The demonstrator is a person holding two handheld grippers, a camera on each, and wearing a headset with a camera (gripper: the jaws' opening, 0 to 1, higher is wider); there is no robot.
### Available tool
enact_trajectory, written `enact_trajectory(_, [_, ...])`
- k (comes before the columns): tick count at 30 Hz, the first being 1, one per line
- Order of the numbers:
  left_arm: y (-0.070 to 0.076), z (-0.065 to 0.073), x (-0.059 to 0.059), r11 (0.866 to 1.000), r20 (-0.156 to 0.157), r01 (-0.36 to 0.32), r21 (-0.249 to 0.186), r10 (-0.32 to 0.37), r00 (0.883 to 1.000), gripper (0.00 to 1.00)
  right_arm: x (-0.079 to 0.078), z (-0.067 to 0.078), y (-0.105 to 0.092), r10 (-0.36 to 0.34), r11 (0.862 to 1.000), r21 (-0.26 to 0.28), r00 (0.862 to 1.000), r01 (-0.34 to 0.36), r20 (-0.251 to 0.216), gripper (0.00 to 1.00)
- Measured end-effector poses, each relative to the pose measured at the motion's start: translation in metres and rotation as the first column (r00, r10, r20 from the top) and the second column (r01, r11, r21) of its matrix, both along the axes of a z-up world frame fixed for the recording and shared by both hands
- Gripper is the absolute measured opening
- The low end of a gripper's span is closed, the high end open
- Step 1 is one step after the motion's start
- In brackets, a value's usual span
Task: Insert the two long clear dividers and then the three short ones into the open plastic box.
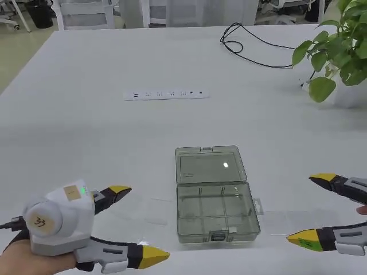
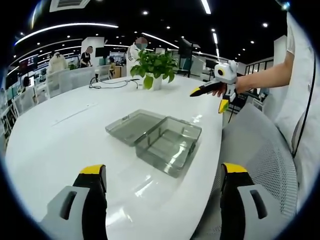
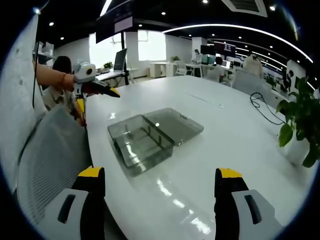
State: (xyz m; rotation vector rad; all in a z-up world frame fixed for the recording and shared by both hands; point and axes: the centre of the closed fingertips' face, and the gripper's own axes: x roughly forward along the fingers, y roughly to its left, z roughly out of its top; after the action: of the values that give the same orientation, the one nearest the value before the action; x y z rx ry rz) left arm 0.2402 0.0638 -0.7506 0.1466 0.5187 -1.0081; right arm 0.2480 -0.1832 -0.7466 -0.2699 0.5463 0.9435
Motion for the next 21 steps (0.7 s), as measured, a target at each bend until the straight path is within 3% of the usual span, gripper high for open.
enact_trajectory(12, [0.012,0.000,0.007,0.999,-0.021,-0.049,0.004,0.050,0.999,0.93,0.001,0.001,0.002,0.000,1.000,0.007,1.000,0.000,0.002,0.91])
enact_trajectory(21, [0.029,-0.004,0.019,0.995,-0.043,-0.102,0.019,0.102,0.994,0.90,0.002,0.001,0.002,-0.001,1.000,0.010,1.000,0.000,0.004,0.91])
